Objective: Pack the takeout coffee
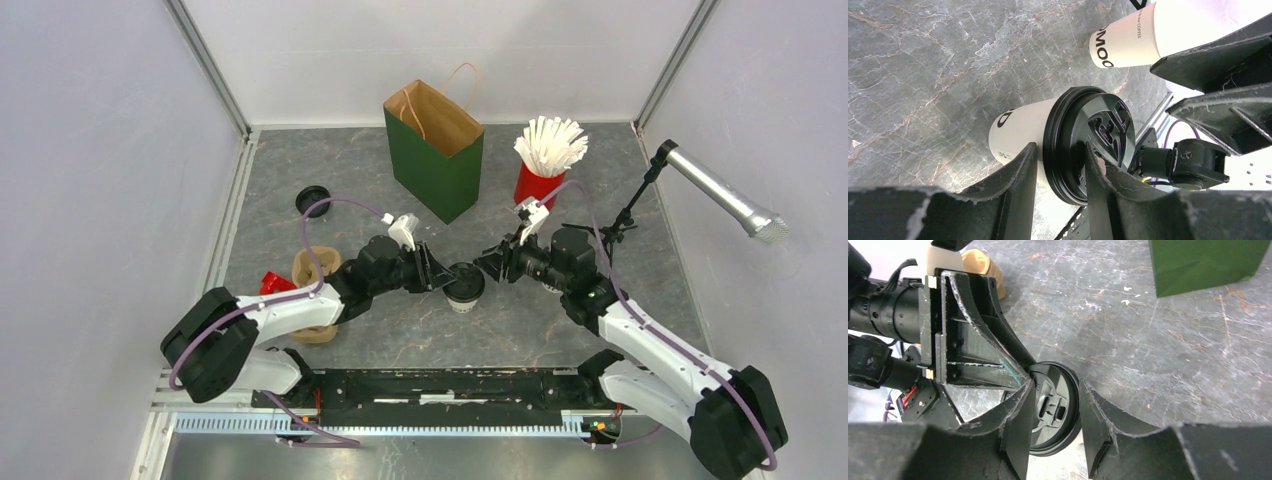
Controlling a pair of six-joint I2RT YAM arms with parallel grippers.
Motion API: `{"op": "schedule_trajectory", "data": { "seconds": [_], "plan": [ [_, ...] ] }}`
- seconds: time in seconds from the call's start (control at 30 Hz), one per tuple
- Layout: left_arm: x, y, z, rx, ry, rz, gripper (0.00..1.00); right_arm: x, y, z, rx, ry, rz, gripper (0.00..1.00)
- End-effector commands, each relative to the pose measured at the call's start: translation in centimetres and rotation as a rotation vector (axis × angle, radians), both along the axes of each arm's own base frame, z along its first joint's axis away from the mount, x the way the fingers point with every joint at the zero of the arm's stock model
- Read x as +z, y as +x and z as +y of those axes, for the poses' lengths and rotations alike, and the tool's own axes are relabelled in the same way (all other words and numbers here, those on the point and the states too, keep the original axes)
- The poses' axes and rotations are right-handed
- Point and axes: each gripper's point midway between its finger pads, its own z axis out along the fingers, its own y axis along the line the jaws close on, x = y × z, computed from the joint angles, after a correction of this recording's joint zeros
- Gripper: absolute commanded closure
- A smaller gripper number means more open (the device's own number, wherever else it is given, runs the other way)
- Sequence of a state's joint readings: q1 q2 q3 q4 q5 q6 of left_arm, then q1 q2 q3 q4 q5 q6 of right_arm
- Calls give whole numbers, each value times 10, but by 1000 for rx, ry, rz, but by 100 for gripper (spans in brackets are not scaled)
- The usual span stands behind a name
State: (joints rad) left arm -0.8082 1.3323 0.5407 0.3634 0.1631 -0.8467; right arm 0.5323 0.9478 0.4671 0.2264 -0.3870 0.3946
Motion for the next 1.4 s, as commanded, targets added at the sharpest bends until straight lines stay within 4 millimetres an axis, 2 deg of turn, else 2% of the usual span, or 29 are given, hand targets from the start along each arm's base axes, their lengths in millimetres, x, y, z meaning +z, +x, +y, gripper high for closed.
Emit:
{"op": "schedule_trajectory", "data": {
  "seconds": [0.0,0.3,0.83,0.97,1.13,1.27,1.37],
  "plan": [
    [-62,-25,25,-57,230,114,58,0,6,-19,-65,-75,20,58],
    [-63,-26,19,-72,237,117,57,-25,1,-39,-132,-80,118,63],
    [-65,-27,16,-67,259,117,57,-50,-16,-34,-103,-39,250,65],
    [-69,-28,14,-70,270,122,57,-66,-26,-33,-90,-23,294,64],
    [-72,-29,11,-74,282,121,57,-96,-42,-38,-84,-49,356,65],
    [-81,-33,19,-51,333,133,57,-137,-59,-56,-108,-155,409,67],
    [-99,-38,30,-13,391,164,58,-167,-75,-71,-126,-229,448,69]
  ]
}}
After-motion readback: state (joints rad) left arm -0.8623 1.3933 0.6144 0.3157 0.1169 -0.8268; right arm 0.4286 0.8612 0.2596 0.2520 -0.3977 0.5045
